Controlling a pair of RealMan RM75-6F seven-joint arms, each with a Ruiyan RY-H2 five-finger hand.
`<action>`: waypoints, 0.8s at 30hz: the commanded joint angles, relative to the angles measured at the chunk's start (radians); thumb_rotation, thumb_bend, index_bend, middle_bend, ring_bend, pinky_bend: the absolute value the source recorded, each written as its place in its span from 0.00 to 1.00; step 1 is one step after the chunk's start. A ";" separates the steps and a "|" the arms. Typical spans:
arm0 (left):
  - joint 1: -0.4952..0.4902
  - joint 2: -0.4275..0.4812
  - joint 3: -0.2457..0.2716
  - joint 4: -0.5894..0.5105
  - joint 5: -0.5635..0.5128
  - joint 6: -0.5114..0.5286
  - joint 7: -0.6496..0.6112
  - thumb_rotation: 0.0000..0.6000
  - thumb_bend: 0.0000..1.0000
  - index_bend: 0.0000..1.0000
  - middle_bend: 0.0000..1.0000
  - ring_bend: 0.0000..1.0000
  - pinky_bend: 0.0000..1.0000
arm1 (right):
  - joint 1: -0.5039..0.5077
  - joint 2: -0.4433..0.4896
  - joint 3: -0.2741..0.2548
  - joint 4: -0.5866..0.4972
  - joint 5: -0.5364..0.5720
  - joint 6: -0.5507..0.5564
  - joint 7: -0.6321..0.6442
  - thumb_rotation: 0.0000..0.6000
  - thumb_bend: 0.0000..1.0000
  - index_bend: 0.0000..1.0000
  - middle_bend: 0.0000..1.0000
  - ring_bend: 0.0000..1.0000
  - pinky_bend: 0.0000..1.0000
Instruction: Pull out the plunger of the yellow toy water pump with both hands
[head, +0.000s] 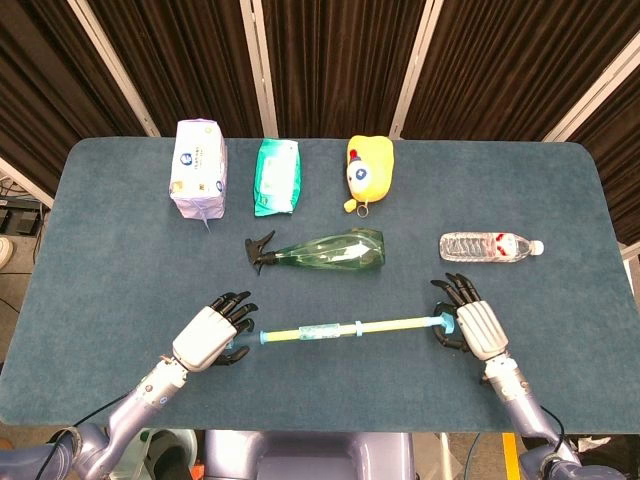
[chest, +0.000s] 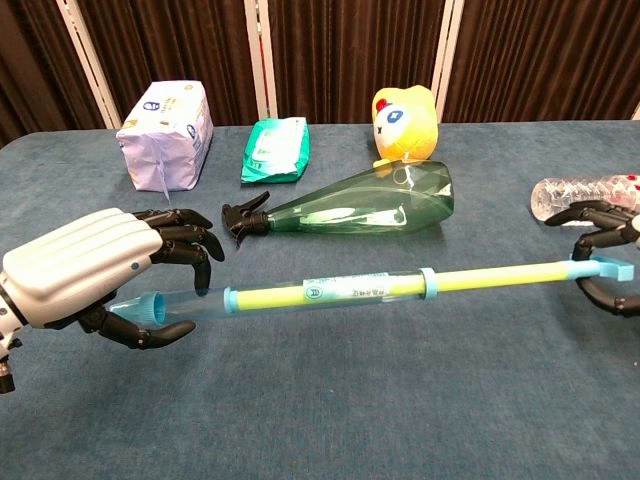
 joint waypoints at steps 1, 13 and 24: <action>0.004 0.012 0.004 -0.005 0.008 0.011 -0.003 1.00 0.42 0.59 0.24 0.11 0.22 | 0.004 0.011 0.009 0.003 0.010 -0.004 -0.005 1.00 0.56 0.75 0.18 0.00 0.04; 0.013 0.057 0.027 -0.027 0.043 0.046 -0.023 1.00 0.42 0.59 0.24 0.11 0.22 | 0.014 0.066 0.052 0.000 0.053 -0.012 -0.022 1.00 0.54 0.74 0.18 0.00 0.04; 0.023 0.076 0.051 -0.065 0.089 0.080 -0.024 1.00 0.42 0.59 0.24 0.11 0.22 | 0.026 0.080 0.072 0.012 0.077 -0.036 -0.039 1.00 0.54 0.74 0.18 0.00 0.04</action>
